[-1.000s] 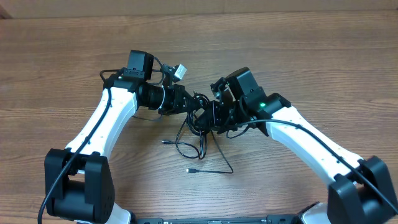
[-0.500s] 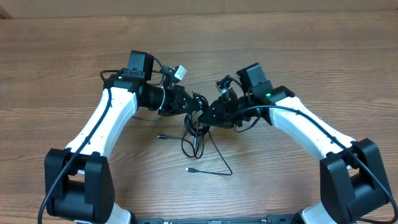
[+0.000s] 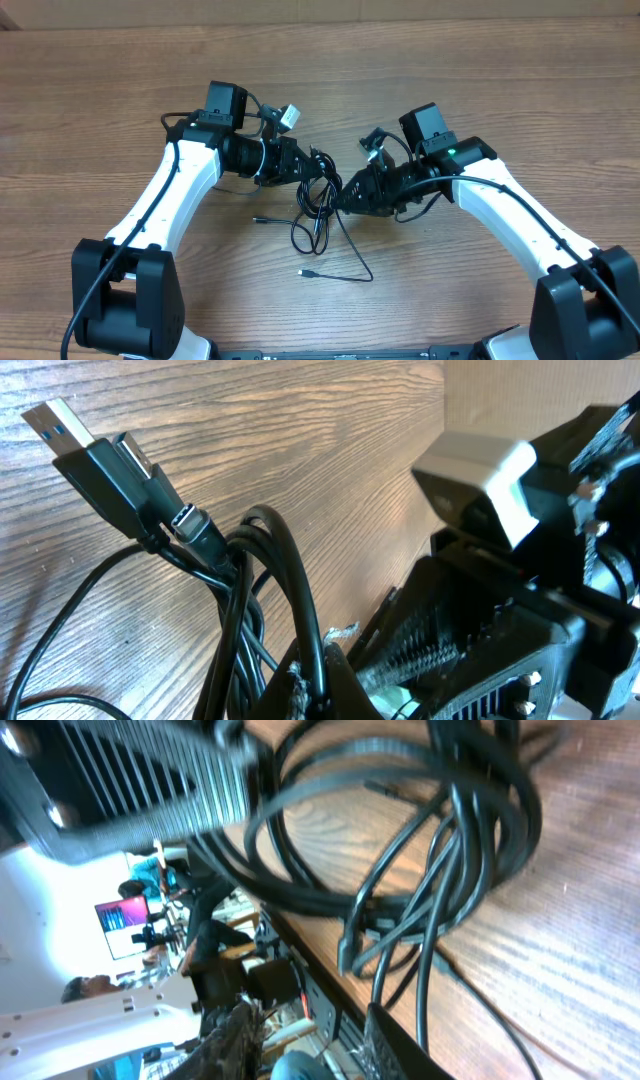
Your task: Untangle cables
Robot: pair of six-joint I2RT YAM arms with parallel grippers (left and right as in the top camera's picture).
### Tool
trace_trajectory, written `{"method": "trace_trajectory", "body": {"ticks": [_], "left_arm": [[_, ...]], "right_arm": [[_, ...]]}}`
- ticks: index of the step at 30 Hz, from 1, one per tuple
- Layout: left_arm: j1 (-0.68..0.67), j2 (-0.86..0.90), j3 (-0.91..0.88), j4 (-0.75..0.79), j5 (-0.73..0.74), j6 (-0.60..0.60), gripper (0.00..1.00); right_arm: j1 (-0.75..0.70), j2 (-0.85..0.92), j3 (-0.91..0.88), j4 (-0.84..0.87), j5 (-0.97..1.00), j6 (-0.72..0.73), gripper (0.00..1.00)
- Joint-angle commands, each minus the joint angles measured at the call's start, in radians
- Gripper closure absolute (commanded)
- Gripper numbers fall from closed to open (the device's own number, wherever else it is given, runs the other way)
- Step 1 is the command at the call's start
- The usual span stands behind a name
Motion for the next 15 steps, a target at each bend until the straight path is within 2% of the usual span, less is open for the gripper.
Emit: {"method": "trace_trajectory", "body": {"ticks": [1, 4, 8, 11, 15], "left_arm": [[-0.002, -0.004, 0.005, 0.009, 0.032, -0.024, 0.96], [-0.002, -0.004, 0.005, 0.014, 0.033, -0.058, 0.96], [-0.002, -0.004, 0.005, 0.014, 0.037, -0.072, 0.96], [-0.002, -0.004, 0.005, 0.014, 0.037, -0.069, 0.96], [-0.002, -0.004, 0.005, 0.014, 0.037, -0.069, 0.96]], "right_arm": [[0.013, -0.023, 0.000, -0.016, 0.035, -0.017, 0.72], [0.040, -0.023, 0.000, -0.011, 0.105, -0.002, 0.73], [0.077, -0.023, 0.000, 0.039, 0.172, 0.095, 0.74], [0.098, -0.023, 0.000, 0.082, 0.251, 0.218, 0.74], [0.124, -0.021, 0.000, 0.093, 0.408, 0.368, 0.79]]}}
